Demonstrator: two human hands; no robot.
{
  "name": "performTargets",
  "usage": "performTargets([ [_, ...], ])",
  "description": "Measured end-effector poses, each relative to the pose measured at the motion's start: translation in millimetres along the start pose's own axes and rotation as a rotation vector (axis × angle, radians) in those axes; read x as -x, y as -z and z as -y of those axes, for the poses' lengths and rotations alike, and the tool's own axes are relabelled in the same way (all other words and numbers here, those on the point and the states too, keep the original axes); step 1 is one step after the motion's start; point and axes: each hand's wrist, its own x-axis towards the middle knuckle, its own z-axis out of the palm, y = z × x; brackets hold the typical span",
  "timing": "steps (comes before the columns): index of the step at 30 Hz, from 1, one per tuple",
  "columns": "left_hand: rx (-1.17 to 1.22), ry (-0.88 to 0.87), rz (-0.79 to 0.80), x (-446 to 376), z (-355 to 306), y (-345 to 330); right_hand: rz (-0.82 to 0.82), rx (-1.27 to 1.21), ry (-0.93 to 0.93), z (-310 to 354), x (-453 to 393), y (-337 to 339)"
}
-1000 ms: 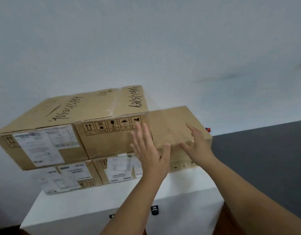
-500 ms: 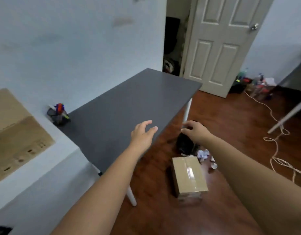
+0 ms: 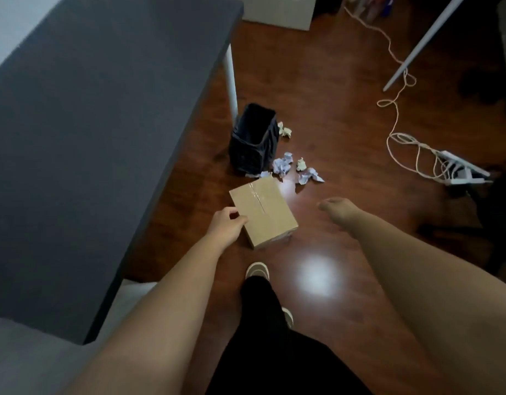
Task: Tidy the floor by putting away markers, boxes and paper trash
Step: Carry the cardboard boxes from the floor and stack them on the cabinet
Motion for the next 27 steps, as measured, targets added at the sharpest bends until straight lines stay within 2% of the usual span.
performTargets([
  [8,-0.241,0.117,0.145,-126.1,50.8,-51.3,0.043,-0.058,-0.111,-30.2,-140.1,-48.3],
  [13,-0.286,0.175,0.237,-209.8,105.9,-106.1,0.124,0.026,-0.236,-78.0,-233.1,-94.6],
  [16,-0.292,0.212,0.227,-259.7,141.9,-140.6,0.127,0.070,-0.251,-106.7,-287.3,-128.1],
  [19,-0.192,0.321,0.193,-304.1,176.1,-175.2,0.130,0.064,-0.250,-135.8,-338.0,-162.7],
  [24,0.116,0.501,0.136,-354.4,218.9,-221.7,0.049,-0.035,-0.318,-175.5,-402.3,-200.9],
  [27,0.348,0.517,0.103,-367.9,228.9,-238.5,0.111,-0.147,-0.355,-189.1,-426.4,-216.1],
])
